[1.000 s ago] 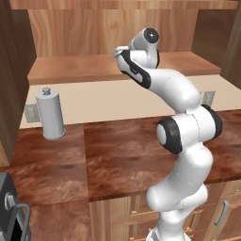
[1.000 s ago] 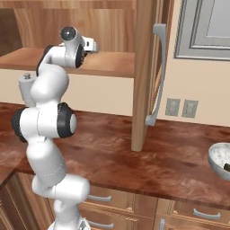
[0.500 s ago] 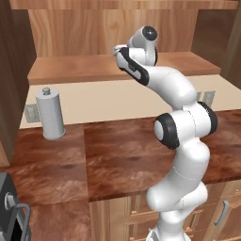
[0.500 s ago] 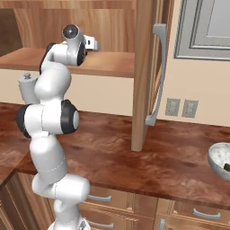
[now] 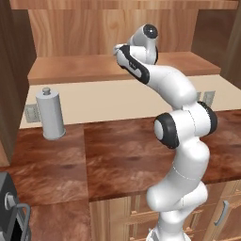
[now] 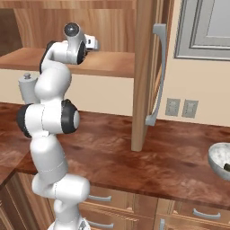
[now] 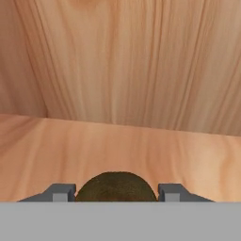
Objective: Pick the kiwis from the cabinet and place them in one bowl. Pick the tangerine from the sink and place it in the other bowl.
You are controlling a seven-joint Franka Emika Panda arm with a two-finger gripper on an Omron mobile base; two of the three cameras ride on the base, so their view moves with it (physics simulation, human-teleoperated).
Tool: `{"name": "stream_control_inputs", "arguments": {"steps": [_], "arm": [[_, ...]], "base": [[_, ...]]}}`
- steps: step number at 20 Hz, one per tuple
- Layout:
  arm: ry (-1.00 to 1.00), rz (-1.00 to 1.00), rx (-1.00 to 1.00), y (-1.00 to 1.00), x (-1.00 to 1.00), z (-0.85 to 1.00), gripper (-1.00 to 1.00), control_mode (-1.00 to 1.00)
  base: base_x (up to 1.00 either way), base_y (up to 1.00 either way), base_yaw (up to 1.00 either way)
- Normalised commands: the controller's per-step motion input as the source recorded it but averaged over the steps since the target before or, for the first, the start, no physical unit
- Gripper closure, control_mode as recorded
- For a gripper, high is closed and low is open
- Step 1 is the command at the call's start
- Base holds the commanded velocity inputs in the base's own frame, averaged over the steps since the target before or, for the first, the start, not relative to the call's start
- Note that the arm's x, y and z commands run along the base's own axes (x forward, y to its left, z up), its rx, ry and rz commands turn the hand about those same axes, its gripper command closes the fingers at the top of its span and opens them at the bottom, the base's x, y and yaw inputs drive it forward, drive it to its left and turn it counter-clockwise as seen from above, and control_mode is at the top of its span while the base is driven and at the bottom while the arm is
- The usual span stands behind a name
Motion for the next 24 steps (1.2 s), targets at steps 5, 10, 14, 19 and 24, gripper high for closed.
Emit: {"name": "stream_control_inputs", "arguments": {"steps": [5, 10, 14, 19, 24], "arm": [[-0.12, 0.0, 0.0, 0.0, -0.04, -0.02, 1.0, -1.0], [-0.2, -0.02, 0.0, 0.0, -0.2, 0.0, 1.0, -1.0], [-0.08, -0.02, 0.0, -0.1, -0.51, 0.05, 1.0, -1.0], [-0.01, -0.04, 0.0, -0.13, -0.54, 0.35, 1.0, -1.0], [0.0, -0.04, 0.0, -0.16, -0.56, 0.45, 1.0, -1.0]], "base": [[0.0, 0.0, 0.0], [0.0, 0.0, 0.0], [0.0, 0.0, 0.0], [0.0, 0.0, 0.0], [0.0, 0.0, 0.0]]}}
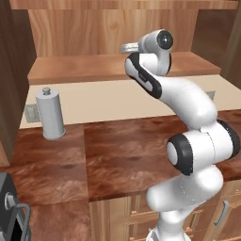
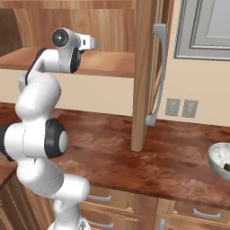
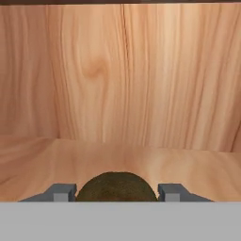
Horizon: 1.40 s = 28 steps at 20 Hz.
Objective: Pick the kiwis from the cabinet and place them in one bowl. Pick the tangerine from the sink and place it in the other bowl.
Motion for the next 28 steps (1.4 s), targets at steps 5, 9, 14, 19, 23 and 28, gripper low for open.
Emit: {"name": "stream_control_inputs", "arguments": {"steps": [5, 9, 14, 19, 23, 28], "arm": [[0.0, -0.03, 0.0, -0.13, -0.58, 0.16, 1.0, -1.0], [0.0, -0.02, 0.0, -0.16, -0.69, 0.01, 1.0, -1.0], [0.02, -0.05, 0.0, -0.05, -0.72, 0.14, 1.0, -1.0], [0.03, -0.04, 0.0, -0.01, -0.87, 0.01, 1.0, -1.0], [0.19, -0.07, 0.02, 0.0, -0.68, 0.0, 1.0, -1.0], [0.28, -0.04, 0.0, 0.0, -0.51, 0.0, 1.0, -1.0]], "base": [[0.0, 0.0, 0.0], [0.0, 0.0, 0.0], [0.0, 0.0, 0.0], [0.0, 0.0, 0.0], [0.0, 0.0, 0.0], [0.0, 0.0, 0.0]]}}
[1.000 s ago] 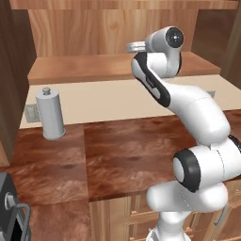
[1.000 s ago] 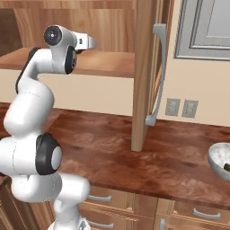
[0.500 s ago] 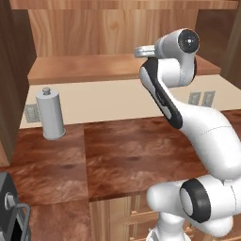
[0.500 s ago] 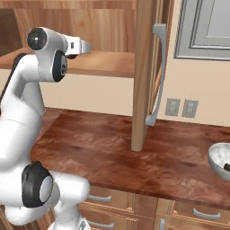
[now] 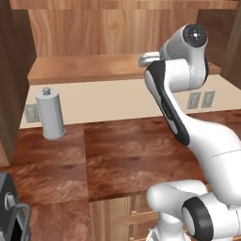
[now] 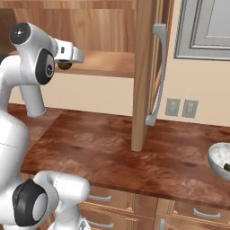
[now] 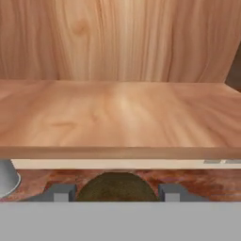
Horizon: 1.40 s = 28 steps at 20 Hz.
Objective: Pick the kiwis from the cabinet and place them in one bowl. Pick the tangerine from the sink and place it in the other bowl.
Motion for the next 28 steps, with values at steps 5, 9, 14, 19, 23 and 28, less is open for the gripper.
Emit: {"name": "stream_control_inputs", "arguments": {"steps": [5, 9, 14, 19, 23, 28], "arm": [[0.27, 0.0, 0.0, -0.05, -0.49, -0.02, 1.0, -1.0], [0.12, 0.0, 0.01, -0.24, -0.6, -0.33, 1.0, -1.0], [0.01, 0.0, 0.0, -0.22, -0.5, -0.51, 1.0, -1.0], [0.0, 0.0, 0.0, -0.09, -0.17, -0.57, 1.0, -1.0], [0.0, 0.0, 0.0, -0.01, -0.02, -0.42, 1.0, -1.0], [0.0, 0.0, 0.0, -0.05, -0.03, -0.18, 1.0, -1.0]], "base": [[0.0, 0.0, 0.0], [0.0, 0.0, 0.0], [0.0, 0.0, 0.0], [0.0, 0.0, 0.0], [0.0, 0.0, 0.0], [0.0, 0.0, 0.0]]}}
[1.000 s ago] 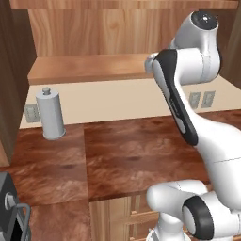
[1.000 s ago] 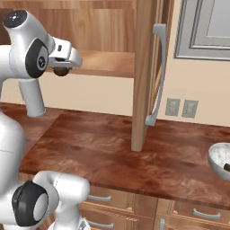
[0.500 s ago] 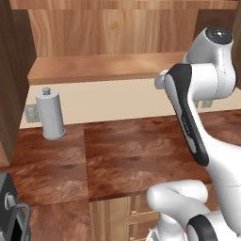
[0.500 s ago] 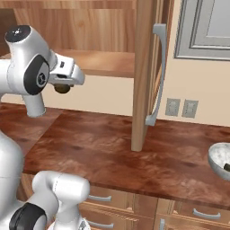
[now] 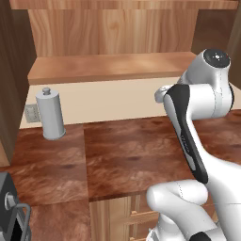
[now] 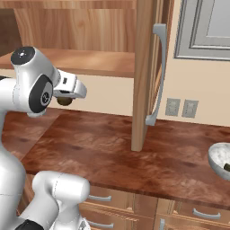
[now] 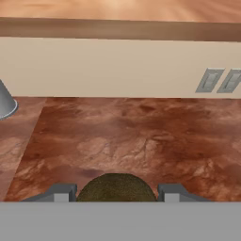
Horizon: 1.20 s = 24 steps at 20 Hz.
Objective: Pick the kiwis from the cabinet and place them in one bowl. Pick the tangerine from the sink and place it in the other bowl.
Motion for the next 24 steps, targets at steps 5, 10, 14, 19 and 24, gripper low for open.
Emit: {"name": "stream_control_inputs", "arguments": {"steps": [5, 10, 14, 19, 24], "arm": [[0.0, 0.0, 0.01, -0.23, -0.33, -0.06, 1.0, -1.0], [0.0, 0.0, 0.0, -0.06, -0.42, -0.2, 1.0, -1.0], [0.0, 0.0, 0.0, 0.0, 0.0, 0.0, 1.0, 1.0], [0.0, 0.0, 0.0, 0.0, 0.0, 0.0, 1.0, 1.0], [0.0, 0.0, 0.0, 0.0, 0.0, 0.0, 1.0, 1.0]], "base": [[0.0, 0.0, 0.0], [0.0, 0.0, 0.0], [-0.62, -0.03, 0.0], [-0.7, -0.21, -0.01], [-0.43, -0.41, -0.13]]}}
